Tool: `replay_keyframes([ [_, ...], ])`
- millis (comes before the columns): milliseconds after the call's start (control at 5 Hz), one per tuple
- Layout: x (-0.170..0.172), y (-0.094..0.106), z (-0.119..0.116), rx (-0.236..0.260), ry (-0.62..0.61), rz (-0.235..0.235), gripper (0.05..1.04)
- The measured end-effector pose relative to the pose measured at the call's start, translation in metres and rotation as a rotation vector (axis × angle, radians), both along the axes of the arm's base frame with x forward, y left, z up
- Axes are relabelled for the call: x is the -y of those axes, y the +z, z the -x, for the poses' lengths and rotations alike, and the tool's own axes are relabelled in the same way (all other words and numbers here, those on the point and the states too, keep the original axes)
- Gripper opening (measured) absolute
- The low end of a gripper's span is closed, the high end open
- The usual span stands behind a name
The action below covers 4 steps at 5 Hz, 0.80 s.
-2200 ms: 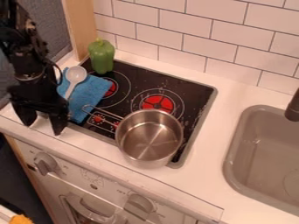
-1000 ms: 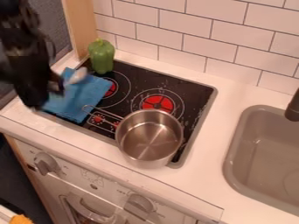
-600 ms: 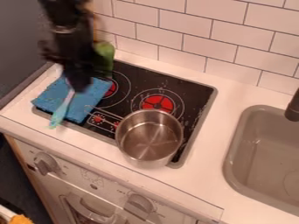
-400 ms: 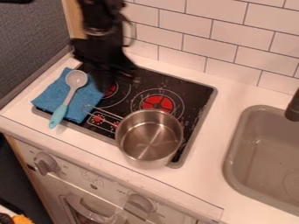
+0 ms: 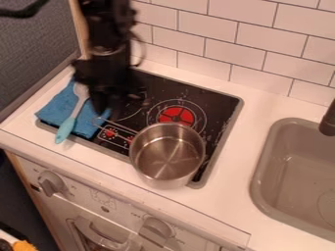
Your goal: Move the ladle to the right side of burner.
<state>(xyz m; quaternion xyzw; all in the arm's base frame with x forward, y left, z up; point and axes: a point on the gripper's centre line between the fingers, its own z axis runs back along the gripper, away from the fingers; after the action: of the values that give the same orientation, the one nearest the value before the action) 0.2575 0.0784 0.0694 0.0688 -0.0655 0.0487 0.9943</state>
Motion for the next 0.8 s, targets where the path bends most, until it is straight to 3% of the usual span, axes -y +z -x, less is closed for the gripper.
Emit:
replay_keyframes([
  [200,-0.030,0.002,0.023,0.011,0.086,0.019,0.787],
  [400,-0.056,-0.001,0.038,0.015,0.145,0.047,1.003],
  [600,-0.065,-0.023,0.042,-0.018,0.160,0.105,1.006],
  [800,-0.065,-0.040,0.040,-0.054,0.166,0.129,1.001],
])
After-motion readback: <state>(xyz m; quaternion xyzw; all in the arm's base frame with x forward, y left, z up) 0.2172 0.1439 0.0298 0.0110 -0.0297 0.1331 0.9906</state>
